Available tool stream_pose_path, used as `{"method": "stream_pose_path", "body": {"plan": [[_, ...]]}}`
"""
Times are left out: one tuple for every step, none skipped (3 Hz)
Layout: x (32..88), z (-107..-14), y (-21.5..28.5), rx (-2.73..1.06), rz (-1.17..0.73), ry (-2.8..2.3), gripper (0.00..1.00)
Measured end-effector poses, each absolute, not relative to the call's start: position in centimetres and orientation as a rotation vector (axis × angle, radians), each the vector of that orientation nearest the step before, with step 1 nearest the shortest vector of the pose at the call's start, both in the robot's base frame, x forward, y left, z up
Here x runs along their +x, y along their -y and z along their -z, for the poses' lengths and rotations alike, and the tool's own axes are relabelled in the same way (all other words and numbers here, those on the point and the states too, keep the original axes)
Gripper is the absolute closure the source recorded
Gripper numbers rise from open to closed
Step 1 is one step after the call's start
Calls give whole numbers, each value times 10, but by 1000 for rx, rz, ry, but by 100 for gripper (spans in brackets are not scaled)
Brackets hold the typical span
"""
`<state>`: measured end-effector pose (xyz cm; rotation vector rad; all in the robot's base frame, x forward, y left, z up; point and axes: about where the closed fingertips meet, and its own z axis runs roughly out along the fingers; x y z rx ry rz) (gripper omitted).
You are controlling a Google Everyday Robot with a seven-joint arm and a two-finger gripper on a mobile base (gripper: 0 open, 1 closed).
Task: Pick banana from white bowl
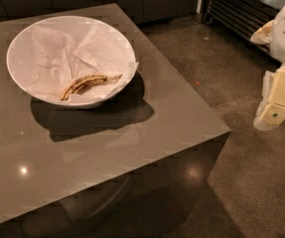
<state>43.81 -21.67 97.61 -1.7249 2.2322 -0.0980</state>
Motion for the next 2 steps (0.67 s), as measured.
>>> {"method": "stream_pose_path", "body": {"plan": [[438, -976, 217, -1725, 98, -2232, 0], [449, -980, 210, -1704, 113, -2245, 0]]}}
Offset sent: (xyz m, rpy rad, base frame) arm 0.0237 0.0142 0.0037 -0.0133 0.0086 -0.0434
